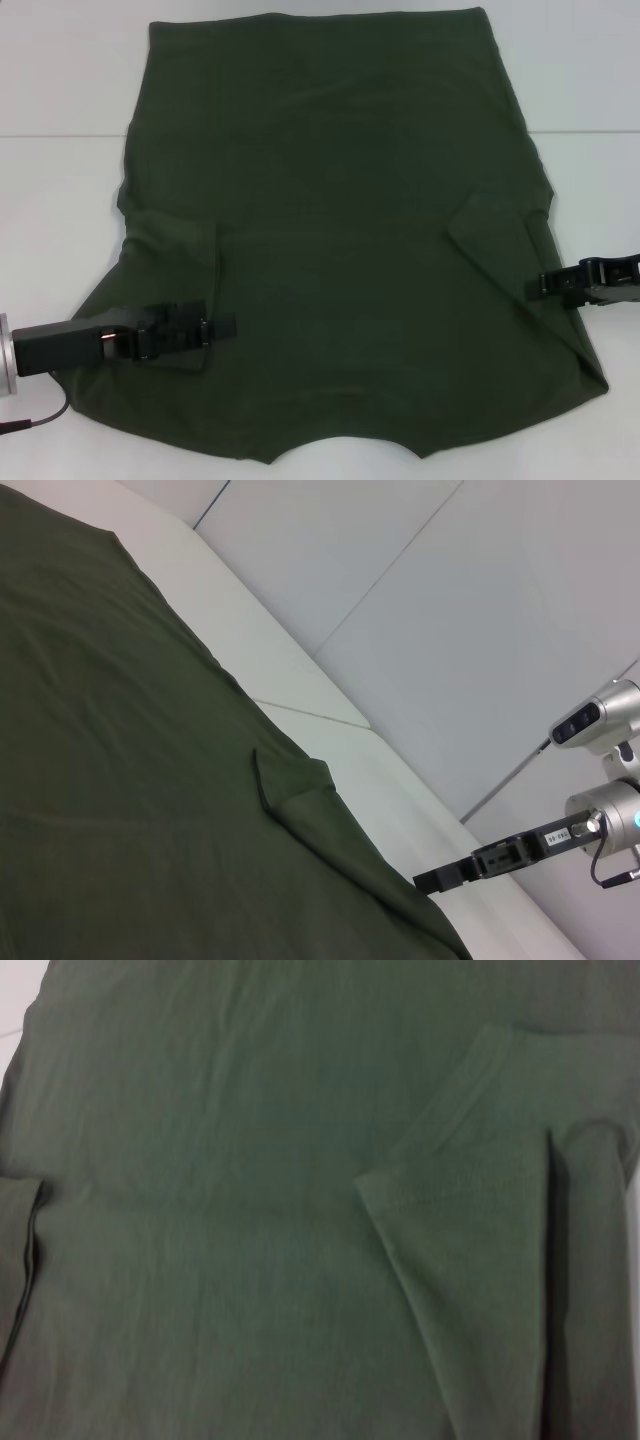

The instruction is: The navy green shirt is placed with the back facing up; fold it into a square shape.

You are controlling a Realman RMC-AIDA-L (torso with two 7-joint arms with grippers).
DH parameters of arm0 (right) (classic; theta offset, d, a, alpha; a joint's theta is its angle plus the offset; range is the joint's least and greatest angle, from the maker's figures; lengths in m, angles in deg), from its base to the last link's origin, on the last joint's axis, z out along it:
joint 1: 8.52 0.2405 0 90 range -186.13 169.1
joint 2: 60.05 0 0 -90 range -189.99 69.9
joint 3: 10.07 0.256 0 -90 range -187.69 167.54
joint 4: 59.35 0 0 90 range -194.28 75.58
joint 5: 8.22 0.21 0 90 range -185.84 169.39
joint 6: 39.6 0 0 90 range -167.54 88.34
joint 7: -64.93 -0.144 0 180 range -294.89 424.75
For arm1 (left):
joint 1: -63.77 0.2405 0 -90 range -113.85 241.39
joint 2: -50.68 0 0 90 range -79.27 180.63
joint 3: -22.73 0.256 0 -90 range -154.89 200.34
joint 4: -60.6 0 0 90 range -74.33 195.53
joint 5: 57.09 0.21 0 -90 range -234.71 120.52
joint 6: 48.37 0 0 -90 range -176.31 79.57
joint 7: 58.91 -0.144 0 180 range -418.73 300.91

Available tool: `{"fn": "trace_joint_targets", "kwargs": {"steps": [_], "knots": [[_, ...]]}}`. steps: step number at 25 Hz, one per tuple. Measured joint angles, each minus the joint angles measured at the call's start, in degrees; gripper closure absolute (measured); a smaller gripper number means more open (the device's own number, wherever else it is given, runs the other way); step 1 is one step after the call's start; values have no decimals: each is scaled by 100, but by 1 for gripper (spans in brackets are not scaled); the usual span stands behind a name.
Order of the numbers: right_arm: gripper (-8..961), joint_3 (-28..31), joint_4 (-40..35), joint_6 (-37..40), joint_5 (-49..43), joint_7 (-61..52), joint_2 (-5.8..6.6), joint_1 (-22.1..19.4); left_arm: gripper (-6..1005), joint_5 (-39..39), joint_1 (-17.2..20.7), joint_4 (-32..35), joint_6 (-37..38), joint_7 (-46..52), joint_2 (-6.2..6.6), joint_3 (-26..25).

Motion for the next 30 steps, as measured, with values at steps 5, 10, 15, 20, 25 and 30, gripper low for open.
{"fn": "trace_joint_targets", "kwargs": {"steps": [5, 10, 15, 20, 25, 30], "knots": [[175, -25, 0, -42, -1, -2, -34, 0, 65, 0, 0, 0, 0, 0, 0, 4], [175, -7, 0, -61, 17, 7, -52, 4, 65, 0, 0, 0, 0, 0, 0, 3], [175, -5, 3, -20, 74, 58, -97, 53, 65, 0, -4, 0, 1, 0, 0, 3], [175, -11, -40, 213, 376, 278, -173, 101, 65, 0, -12, 0, 1, 0, 0, 7], [174, -53, 3, 485, 597, 521, -244, 227, 65, 0, -18, 0, 1, 0, 0, 12], [174, -60, -55, 797, 563, 713, -364, 315, 65, 0, -10, 0, 1, 0, 0, -13]]}}
